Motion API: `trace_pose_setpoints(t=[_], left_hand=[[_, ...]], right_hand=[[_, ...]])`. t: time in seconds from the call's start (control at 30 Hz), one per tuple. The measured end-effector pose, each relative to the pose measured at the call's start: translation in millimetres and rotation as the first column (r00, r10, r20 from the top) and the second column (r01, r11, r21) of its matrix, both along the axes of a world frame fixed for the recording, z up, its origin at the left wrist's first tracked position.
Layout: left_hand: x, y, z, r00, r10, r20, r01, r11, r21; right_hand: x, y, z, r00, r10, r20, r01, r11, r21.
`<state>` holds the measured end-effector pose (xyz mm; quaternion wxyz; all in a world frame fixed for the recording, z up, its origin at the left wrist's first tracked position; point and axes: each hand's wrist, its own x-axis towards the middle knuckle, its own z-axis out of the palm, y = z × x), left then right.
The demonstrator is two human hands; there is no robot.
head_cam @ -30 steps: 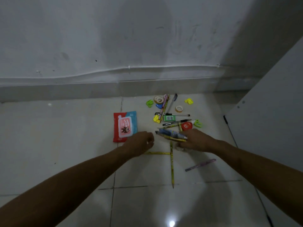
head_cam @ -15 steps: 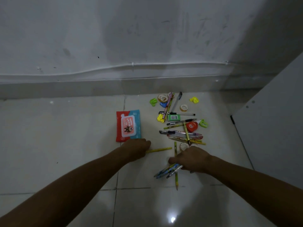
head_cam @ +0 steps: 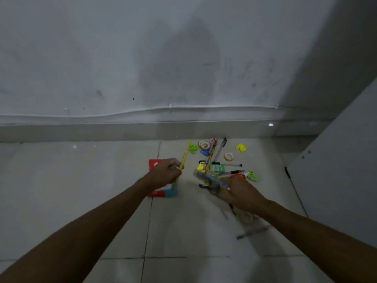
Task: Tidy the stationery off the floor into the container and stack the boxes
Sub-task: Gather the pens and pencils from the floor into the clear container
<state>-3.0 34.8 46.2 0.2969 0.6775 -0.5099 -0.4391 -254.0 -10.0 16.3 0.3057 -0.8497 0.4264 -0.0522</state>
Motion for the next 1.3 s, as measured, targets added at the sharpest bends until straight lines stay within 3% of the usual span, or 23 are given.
trace_pose_setpoints(t=[0.1,0.2,0.3,0.47,0.63,1.0,1.3], left_hand=[[-20,-16,40,0.976,0.115,-0.187,-0.13,0.989,-0.068],[-43,-34,93,0.954,0.135,-0.266,-0.184,0.968,-0.171],[-63,-44,148,0.944,0.104,-0.312,-0.193,0.944,-0.269],[-89,-41,259,0.948,0.052,-0.312,-0.169,0.918,-0.358],[-93,-24,365,0.972,0.035,-0.234,-0.135,0.894,-0.427],[-77,32,618,0.979,-0.007,-0.204,-0.072,0.922,-0.379],[-70,65,766,0.964,-0.025,-0.264,-0.06,0.95,-0.307]], right_hand=[[3,-30,43,0.912,-0.332,0.243,0.329,0.943,0.055],[-2,-54,106,0.725,-0.522,0.449,0.474,0.851,0.224],[-3,-66,168,0.523,-0.618,0.587,0.439,0.786,0.436],[12,-56,279,0.315,-0.674,0.668,0.286,0.739,0.61],[30,-34,388,0.313,-0.627,0.713,0.175,0.776,0.606],[41,33,640,0.399,-0.648,0.648,0.164,0.746,0.645],[53,81,801,0.321,-0.767,0.555,0.203,0.628,0.751]])
